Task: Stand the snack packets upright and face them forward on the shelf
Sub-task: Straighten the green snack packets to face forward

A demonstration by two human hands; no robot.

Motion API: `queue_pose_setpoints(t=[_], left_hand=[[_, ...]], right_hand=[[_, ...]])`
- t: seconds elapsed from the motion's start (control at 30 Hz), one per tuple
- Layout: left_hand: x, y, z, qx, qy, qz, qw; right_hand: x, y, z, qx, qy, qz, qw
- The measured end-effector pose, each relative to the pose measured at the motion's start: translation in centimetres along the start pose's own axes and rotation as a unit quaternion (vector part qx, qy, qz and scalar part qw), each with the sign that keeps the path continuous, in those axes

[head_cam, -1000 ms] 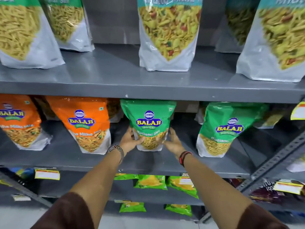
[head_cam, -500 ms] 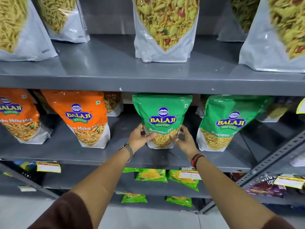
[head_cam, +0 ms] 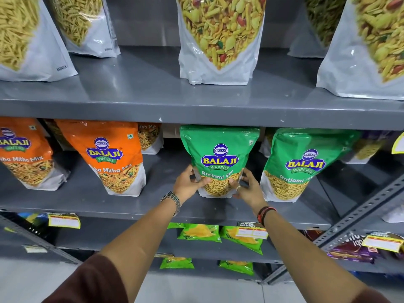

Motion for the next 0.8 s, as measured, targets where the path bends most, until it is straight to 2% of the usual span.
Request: queue_pose_setpoints(t=[0.23,0.3,0.37,0.43,0.5,0.67,0.73,0.8], left_hand=[[0.3,0.0,0.5,0.008,-0.016,0.058,0.998],[1.1,0.3,1.2,-0.013,-0.050,0.057,0.997],[2.2,0.7,2.4,-0.039,-0.126,0.076,0.988],[2.7,2.3,3.9,-0.005,-0.192,0.127,0.973],[2.5,4.4,5.0,0.058,-0.209,0.149,0.965],[-1.4,10.7,5.3,0.181,-0.157,0.162,0.957],[-3.3,13.3,4.2,0.195,-0.123,0.150,0.961],[-5.1,15.1,2.6,0.168,-0.081,0.110,0.976]], right_hand=[[-0.6,-0.4,-0.1,-0.008,0.027,0.019,0.999],[-1.6,-1.1,0.0,-0.023,0.047,0.029,0.998],[-3.1,-2.3,0.3,-0.033,0.061,0.025,0.997],[-4.7,-4.1,0.8,-0.045,0.067,0.027,0.996],[-6.2,-6.4,1.2,-0.077,0.072,0.032,0.994],[-6.8,-13.8,2.0,-0.247,0.096,-0.052,0.963],[-5.8,-16.0,1.5,-0.244,0.095,-0.094,0.960],[-4.5,-17.1,0.7,-0.186,0.095,-0.152,0.966]])
Point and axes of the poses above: each hand's wrist, its own z-axis away from the middle knuckle, its own y-axis out of the palm, x = y × z, the point moved 3 cm from there along -z, towards the middle knuckle, and after that the axes turned 15 degrees about y, right-handed, at the moved point
